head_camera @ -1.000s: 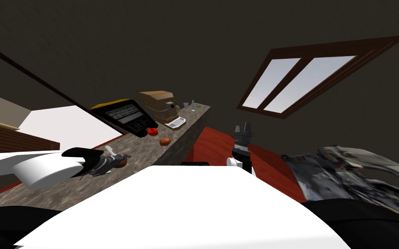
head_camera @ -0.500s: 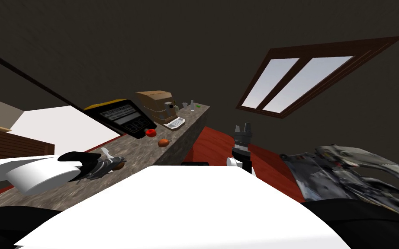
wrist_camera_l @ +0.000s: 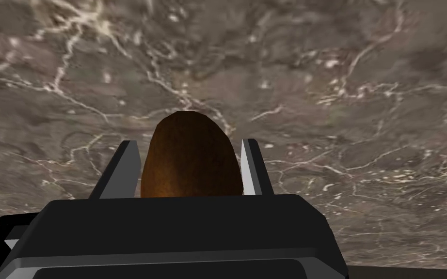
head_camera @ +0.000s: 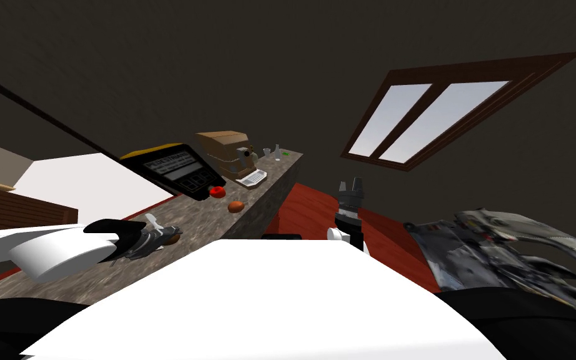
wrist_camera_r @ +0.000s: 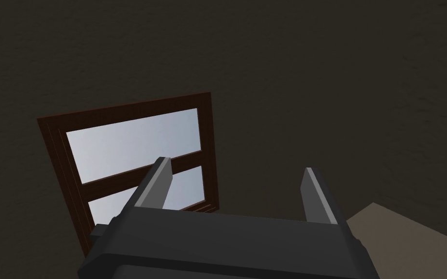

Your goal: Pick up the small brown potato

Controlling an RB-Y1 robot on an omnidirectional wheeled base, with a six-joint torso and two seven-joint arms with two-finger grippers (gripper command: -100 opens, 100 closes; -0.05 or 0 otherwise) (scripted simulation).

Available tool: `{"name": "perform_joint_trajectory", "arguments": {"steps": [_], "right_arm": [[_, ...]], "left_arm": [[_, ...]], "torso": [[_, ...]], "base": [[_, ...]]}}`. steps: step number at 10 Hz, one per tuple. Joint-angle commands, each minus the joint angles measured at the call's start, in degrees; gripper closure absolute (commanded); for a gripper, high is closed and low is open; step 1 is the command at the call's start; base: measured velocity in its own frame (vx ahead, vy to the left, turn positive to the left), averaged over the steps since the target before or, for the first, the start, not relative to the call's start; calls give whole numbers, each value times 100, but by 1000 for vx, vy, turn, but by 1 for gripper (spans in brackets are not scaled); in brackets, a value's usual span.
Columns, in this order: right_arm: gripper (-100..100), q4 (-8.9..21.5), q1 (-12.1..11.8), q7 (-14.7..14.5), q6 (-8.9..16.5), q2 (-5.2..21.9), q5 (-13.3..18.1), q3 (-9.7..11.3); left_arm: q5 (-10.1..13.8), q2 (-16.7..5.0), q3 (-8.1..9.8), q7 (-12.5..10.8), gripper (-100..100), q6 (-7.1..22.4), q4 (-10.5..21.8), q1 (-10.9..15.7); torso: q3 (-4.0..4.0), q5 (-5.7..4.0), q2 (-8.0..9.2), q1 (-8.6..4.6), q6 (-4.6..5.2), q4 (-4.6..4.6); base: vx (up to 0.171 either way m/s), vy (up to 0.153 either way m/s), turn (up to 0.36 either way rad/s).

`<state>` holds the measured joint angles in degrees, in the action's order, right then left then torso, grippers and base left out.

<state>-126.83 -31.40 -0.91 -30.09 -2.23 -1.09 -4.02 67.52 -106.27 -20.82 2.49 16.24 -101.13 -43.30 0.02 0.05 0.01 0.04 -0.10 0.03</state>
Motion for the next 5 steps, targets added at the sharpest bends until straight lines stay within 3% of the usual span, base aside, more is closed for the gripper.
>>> {"name": "perform_joint_trajectory", "arguments": {"steps": [1,3,4,5], "right_arm": [[0,0,0,0,0,0,0,0],[0,0,0,0,0,0,0,0],[0,0,0,0,0,0,0,0],[0,0,0,0,0,0,0,0]], "left_arm": [[126,-198,29,-42,100,-15,-102,-2],[236,-370,60,-70,100,-16,-195,-2],[184,-292,54,-54,100,7,-161,9],[191,-307,56,-66,0,5,-169,7]], "torso": [[0,0,0,0,0,0],[6,-2,11,2,-3,2],[7,-2,12,1,-2,3],[5,0,8,1,-2,2]], "base": [[-24,7,60],[-32,13,40],[-12,6,6],[0,0,0]]}}
